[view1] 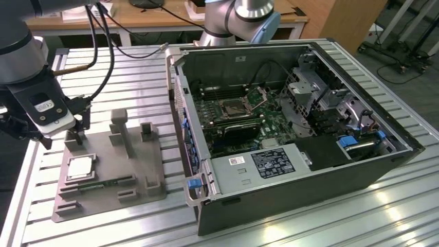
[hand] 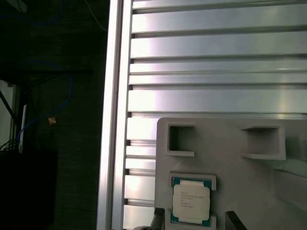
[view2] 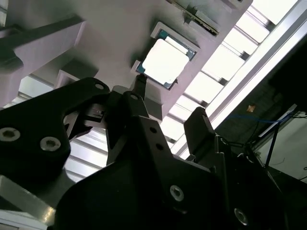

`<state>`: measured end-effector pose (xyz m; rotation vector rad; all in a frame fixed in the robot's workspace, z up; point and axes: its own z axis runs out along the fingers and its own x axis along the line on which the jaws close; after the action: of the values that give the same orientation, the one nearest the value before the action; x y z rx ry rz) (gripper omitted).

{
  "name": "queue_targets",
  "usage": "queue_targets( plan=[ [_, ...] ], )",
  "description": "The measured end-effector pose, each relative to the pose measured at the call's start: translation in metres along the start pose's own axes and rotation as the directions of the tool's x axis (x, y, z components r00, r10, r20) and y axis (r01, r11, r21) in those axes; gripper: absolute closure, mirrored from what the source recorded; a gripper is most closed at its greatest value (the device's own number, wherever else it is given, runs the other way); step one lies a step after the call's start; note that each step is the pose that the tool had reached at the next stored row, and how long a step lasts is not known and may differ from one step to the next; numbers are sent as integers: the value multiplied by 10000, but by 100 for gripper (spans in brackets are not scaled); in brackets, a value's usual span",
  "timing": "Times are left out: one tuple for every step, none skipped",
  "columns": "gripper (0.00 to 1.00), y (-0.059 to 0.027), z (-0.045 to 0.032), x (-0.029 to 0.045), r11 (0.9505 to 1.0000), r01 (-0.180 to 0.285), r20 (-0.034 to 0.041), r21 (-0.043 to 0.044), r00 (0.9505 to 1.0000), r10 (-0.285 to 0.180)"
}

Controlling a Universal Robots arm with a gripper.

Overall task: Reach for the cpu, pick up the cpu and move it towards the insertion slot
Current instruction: 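Pick up the cpu and move it towards the insertion slot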

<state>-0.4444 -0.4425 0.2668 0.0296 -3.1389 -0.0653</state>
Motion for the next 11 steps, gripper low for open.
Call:
queue_targets(
  plan=[
    [41,-2,19,0,10000,0,1,-1,10000,0],
    [40,-6,36,-1,10000,2,1,-1,10000,-2],
    [40,-11,54,-1,10000,2,0,0,10000,-2],
    [35,-17,71,-1,10000,3,-1,0,10000,-3],
    [35,-21,90,-1,10000,2,-1,0,10000,-2],
    [28,-24,106,0,10000,1,0,0,10000,-1],
    [28,-26,119,0,10000,0,0,0,10000,0],
    [28,-29,130,0,10000,2,1,0,10000,-2],
    [28,-31,139,-1,10000,2,1,-1,10000,-2],
    [28,-35,148,0,10000,2,-1,0,10000,-2],
    [28,-38,157,0,10000,2,-1,0,10000,-2]
  ],
)
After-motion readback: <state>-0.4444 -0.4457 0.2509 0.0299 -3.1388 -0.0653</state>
